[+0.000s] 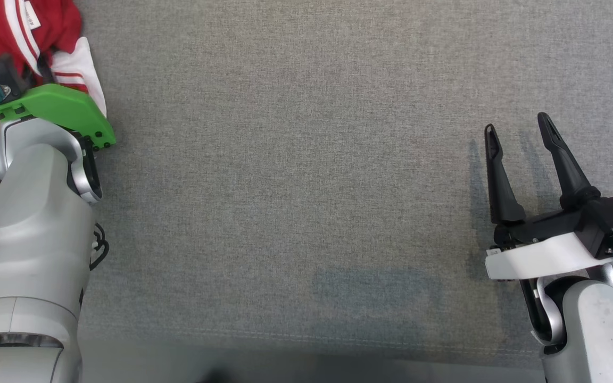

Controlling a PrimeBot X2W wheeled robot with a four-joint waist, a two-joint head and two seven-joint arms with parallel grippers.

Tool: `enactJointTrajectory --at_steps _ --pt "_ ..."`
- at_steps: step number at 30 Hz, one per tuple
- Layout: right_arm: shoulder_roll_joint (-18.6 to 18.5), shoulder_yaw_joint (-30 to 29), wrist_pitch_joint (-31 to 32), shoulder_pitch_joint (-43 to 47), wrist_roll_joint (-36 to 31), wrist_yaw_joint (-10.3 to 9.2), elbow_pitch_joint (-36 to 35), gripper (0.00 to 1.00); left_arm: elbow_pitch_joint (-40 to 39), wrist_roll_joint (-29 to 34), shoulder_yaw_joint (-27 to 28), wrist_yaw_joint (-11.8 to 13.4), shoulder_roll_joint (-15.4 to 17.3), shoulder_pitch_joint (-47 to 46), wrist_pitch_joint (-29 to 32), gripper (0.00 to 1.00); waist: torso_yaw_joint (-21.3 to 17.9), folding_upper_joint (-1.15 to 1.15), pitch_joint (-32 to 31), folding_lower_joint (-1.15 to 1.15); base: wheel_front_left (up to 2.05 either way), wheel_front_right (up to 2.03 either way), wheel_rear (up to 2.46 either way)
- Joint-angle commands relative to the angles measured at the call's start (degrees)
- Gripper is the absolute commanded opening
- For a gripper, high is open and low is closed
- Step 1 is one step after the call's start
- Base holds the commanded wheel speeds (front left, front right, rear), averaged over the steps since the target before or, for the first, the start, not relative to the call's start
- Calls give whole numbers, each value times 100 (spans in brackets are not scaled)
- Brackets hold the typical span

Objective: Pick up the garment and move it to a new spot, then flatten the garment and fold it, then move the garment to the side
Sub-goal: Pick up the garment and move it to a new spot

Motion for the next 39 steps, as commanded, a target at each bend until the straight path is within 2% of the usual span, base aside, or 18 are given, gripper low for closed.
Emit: enactJointTrajectory --at_steps 1,9,20,25,32,37,39 --pt "-23 0 -41 -38 4 -4 2 100 -6 -13 19 41 52 33 -27 0 -1 0 -7 0 0 0 0" --pt "-23 -9 -86 -73 16 -4 102 100 -35 -126 147 -145 90 137 -29 0 36 0 -112 0 0 0 0" --pt "-23 127 -254 -45 215 -4 456 100 213 -269 37 -783 -42 -89 91 0 20 0 -694 0 0 0 0" --pt "-24 189 -379 42 389 -5 741 100 209 -296 -85 -1080 -256 -183 243 0 -112 0 -1173 0 0 0 0" --pt "-23 228 -503 146 544 -5 1035 100 -68 -432 -214 -1361 -587 -344 305 0 -326 0 -1684 0 0 0 0" --pt "-21 276 -553 202 624 -4 1164 100 -396 -724 -254 -1509 -701 -421 389 0 -480 0 -1897 0 0 0 0" --pt "-21 326 -575 211 684 -4 1223 100 -676 -1095 -367 -1616 -722 -418 527 0 -592 0 -1977 0 0 0 0"
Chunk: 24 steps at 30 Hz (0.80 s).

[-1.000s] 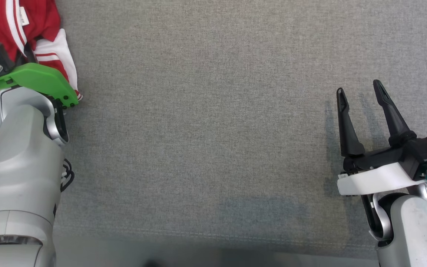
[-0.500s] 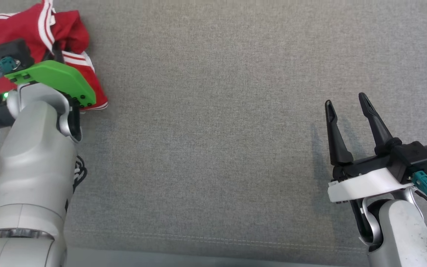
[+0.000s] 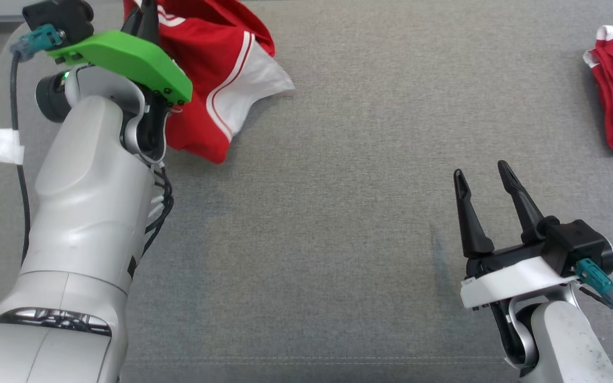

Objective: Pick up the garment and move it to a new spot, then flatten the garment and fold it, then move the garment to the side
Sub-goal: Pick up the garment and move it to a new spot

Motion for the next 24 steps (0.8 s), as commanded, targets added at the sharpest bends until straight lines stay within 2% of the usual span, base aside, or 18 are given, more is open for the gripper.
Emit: enactJointTrajectory --at_steps 1,3,5,10,14,19,24 --pt "-19 30 -44 71 48 -4 40 100 -230 -300 -146 -67 -5 -26 78 0 -295 0 -241 0 0 0 0" --pt "-22 66 -64 55 98 -4 97 100 -701 -808 -504 -90 -10 70 210 0 -414 0 -292 0 0 0 0" --pt "-18 97 -90 29 139 -4 146 100 -1212 -1245 -948 42 -9 172 301 0 -534 0 -321 0 0 0 0" --pt "-19 162 -150 -83 217 -4 234 100 -2493 -2114 -2141 639 0 303 381 0 -839 0 -296 0 0 0 0" --pt "-19 244 -188 -167 324 -4 302 100 -3152 -2543 -2855 1094 4 255 268 0 -1112 0 -211 0 0 0 0" --pt "-18 250 -225 -261 399 -4 368 100 -3339 -2849 -3298 1401 8 98 -77 0 -1388 0 -26 0 0 0 0" --pt "-18 213 -255 -320 421 -4 368 100 -2852 -3040 -3505 1295 12 169 -302 0 -1509 0 199 0 0 0 0"
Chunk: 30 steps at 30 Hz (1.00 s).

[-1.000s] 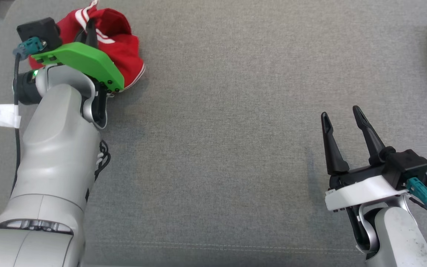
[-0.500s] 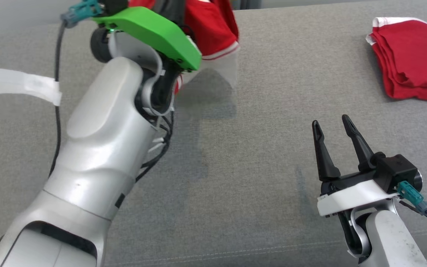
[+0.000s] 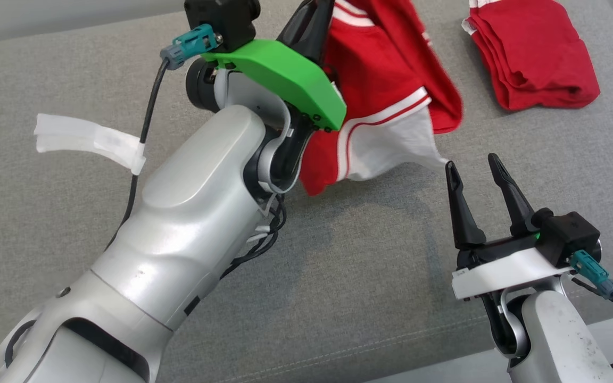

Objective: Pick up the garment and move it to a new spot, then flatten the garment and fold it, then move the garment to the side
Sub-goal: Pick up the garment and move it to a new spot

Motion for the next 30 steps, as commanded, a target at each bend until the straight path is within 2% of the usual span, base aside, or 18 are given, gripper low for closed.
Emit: enactJointTrajectory --at_steps 1,8,15,16,17,18,19,20,21,30 --pt "-15 -5 -36 -75 42 -4 -10 100 276 -38 -40 -74 40 74 -67 0 -140 0 218 0 0 0 0" --pt "-15 -50 -41 -114 92 -4 -95 100 1682 206 -147 -446 103 125 -193 0 -94 0 443 0 0 0 0" --pt "-17 -75 -43 -111 37 -4 -74 100 2665 372 -188 -656 131 173 -259 0 33 0 403 0 0 0 0" --pt "-16 -75 -43 -112 32 -4 -68 100 2774 382 -194 -694 133 189 -264 4 48 0 385 0 0 0 0" --pt "-16 -79 -43 -104 22 -4 -60 100 2884 379 -195 -719 137 205 -267 25 65 0 361 0 0 0 0" --pt "-16 -79 -43 -104 22 -4 -60 100 2884 379 -195 -719 137 205 -267 25 65 0 361 0 0 0 0" --pt "-17 -87 -43 -90 10 -4 -52 100 2992 370 -191 -758 138 225 -267 46 82 0 334 0 0 0 0" --pt "-16 -93 -43 -69 -2 -4 -44 100 3083 343 -175 -798 135 234 -270 89 101 0 307 0 0 0 0" --pt "-16 -97 -43 -50 -16 -4 -37 100 3157 318 -155 -834 130 237 -273 100 120 0 281 0 0 0 0" --pt "-16 -140 -44 79 -73 -4 13 100 3460 30 52 -1200 62 529 -290 100 334 0 -17 0 0 0 0"
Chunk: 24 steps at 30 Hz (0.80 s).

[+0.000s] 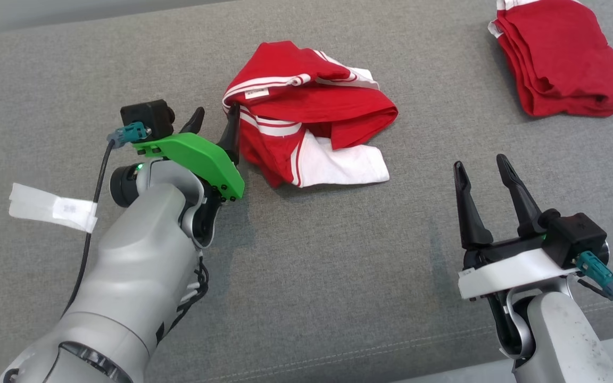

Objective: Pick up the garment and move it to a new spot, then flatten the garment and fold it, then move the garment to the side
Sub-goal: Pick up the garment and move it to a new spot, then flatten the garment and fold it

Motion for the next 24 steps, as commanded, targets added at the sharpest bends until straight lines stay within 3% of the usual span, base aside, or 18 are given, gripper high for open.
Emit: enactJointTrajectory --at_steps 1,9,16,24 --pt "-17 -13 -28 81 -31 -4 19 100 -46 -54 33 -58 0 95 -48 100 96 0 -118 0 0 0 0" --pt "-18 -29 -29 240 -17 -4 80 100 -957 -425 65 -261 -24 952 -38 100 192 0 -451 0 0 0 0" --pt "-18 -10 -28 279 31 -4 61 100 -1737 -522 -195 62 -21 1639 -39 100 40 0 -559 0 0 0 0" --pt "-17 -15 -28 229 19 -4 5 100 -1644 -744 -424 442 -19 1598 -22 100 -358 0 -457 0 0 0 0"
